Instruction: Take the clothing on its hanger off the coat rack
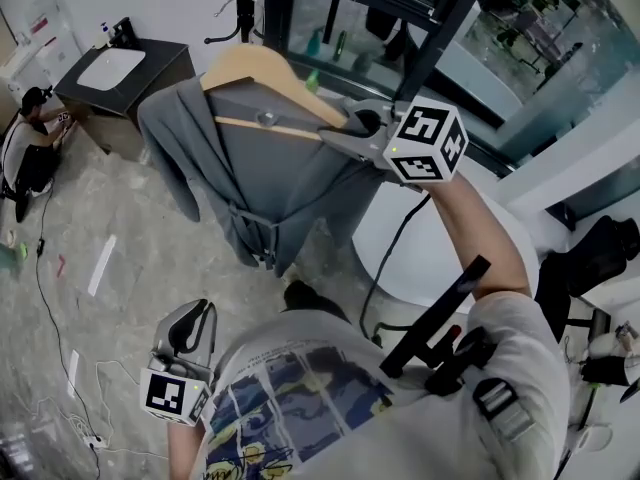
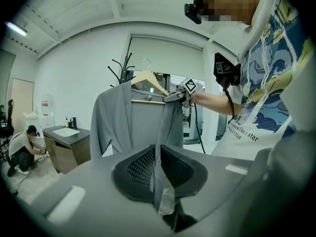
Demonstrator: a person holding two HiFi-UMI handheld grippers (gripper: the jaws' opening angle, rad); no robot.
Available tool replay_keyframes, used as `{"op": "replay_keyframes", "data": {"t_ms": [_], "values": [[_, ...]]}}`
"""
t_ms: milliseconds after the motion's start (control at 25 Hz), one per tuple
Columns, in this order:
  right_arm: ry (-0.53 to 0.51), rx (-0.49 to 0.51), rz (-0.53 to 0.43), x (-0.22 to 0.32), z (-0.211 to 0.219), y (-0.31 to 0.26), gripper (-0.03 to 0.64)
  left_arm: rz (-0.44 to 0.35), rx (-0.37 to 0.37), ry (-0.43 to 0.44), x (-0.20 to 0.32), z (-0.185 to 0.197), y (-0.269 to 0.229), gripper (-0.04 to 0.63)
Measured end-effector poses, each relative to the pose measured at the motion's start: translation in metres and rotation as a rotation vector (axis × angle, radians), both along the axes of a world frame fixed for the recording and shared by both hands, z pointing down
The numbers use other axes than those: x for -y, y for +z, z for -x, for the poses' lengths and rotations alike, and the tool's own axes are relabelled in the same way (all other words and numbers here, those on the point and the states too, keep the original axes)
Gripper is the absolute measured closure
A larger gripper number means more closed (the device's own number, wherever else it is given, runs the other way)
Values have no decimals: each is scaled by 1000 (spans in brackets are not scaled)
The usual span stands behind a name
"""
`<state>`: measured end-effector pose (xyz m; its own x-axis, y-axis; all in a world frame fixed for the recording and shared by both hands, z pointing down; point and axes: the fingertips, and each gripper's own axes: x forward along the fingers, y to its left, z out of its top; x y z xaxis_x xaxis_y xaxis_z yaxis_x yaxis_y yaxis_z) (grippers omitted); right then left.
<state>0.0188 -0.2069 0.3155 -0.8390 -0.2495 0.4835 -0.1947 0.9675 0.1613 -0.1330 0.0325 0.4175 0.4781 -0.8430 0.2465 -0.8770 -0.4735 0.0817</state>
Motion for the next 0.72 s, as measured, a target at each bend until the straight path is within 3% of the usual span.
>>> {"op": "replay_keyframes", "data": {"t_ms": [280,720], "values": [[-20,14,5,-40,9,11,606,1,-9,21,-5,1,6,557],[-32,7,-13,-54,15,15,606,33,1,40,1,-2,6,557]]}}
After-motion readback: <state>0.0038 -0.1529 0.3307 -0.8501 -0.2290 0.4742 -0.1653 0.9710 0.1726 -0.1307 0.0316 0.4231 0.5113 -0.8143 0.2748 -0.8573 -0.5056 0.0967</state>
